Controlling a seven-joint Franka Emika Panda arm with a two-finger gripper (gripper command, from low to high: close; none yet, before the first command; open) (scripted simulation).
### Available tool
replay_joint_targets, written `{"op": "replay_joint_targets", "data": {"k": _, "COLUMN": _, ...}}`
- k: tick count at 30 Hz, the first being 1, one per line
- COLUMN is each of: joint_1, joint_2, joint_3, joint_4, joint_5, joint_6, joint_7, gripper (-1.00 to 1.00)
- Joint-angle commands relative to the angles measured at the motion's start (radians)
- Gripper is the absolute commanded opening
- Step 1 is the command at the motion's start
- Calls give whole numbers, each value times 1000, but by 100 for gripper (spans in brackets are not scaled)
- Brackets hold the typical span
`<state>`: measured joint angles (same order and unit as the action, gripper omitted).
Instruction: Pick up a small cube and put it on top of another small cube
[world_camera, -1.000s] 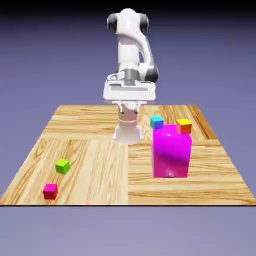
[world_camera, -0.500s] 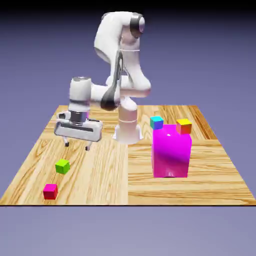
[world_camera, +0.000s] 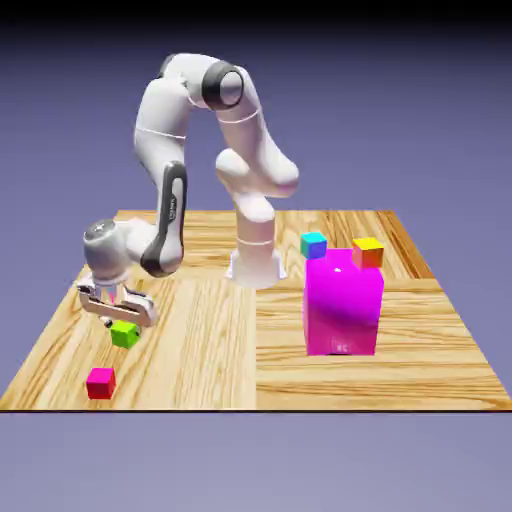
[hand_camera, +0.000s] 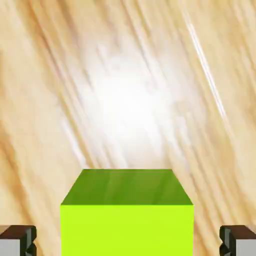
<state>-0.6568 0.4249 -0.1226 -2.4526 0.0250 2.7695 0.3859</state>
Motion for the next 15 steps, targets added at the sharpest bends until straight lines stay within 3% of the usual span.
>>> {"op": "replay_joint_targets", "data": {"k": 1, "joint_1": 0, "joint_2": 0, "joint_3": 0, "joint_4": 0, "joint_5": 0, "joint_6": 0, "joint_7": 0, "gripper": -100}}
{"op": "replay_joint_targets", "data": {"k": 8, "joint_1": 32, "joint_2": -189, "joint_3": -35, "joint_4": -18, "joint_5": -36, "joint_6": -171, "joint_7": 24, "gripper": -100}}
{"op": "replay_joint_targets", "data": {"k": 15, "joint_1": 286, "joint_2": -424, "joint_3": 175, "joint_4": 5, "joint_5": 56, "joint_6": -416, "joint_7": 241, "gripper": -100}}
